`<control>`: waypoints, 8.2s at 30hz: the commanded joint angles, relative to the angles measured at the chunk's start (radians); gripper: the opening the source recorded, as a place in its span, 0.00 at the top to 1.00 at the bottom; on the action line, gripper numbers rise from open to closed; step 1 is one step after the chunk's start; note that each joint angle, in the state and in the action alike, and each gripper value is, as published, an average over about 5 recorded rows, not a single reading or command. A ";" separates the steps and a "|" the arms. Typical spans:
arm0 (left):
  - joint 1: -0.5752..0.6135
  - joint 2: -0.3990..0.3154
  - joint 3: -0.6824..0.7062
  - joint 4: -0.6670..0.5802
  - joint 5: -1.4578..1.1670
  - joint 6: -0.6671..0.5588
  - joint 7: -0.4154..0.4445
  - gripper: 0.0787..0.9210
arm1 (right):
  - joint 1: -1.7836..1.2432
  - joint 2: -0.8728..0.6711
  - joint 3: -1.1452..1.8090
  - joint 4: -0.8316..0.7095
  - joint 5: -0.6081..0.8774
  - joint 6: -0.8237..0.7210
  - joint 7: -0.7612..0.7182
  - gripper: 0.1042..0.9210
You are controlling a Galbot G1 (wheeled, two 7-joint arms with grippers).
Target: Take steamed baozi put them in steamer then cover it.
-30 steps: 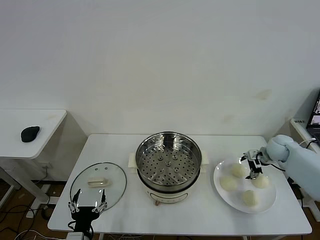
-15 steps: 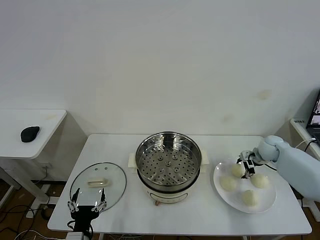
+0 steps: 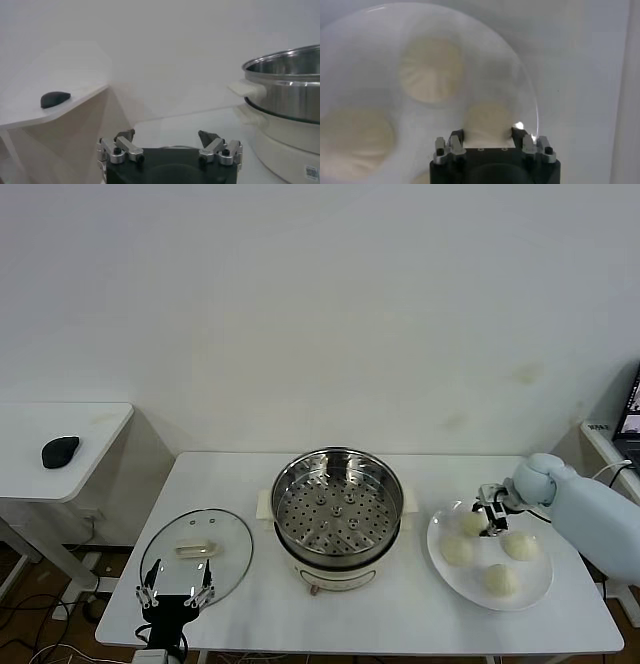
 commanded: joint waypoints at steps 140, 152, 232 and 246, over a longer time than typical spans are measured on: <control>-0.034 0.050 -0.073 -0.011 -0.073 -0.020 -0.002 0.12 | 0.026 -0.088 -0.258 0.285 0.137 -0.137 0.089 0.12; -0.040 0.045 -0.070 -0.012 -0.075 -0.018 -0.002 0.12 | -0.012 -0.054 -0.215 0.264 0.120 -0.142 0.104 0.15; -0.087 0.058 -0.097 0.006 -0.088 -0.022 0.002 0.12 | 0.497 0.628 -0.585 0.221 0.819 -0.654 0.365 0.43; -0.087 0.055 -0.092 0.003 -0.086 -0.020 0.002 0.12 | 0.508 0.604 -0.560 0.248 0.834 -0.653 0.327 0.38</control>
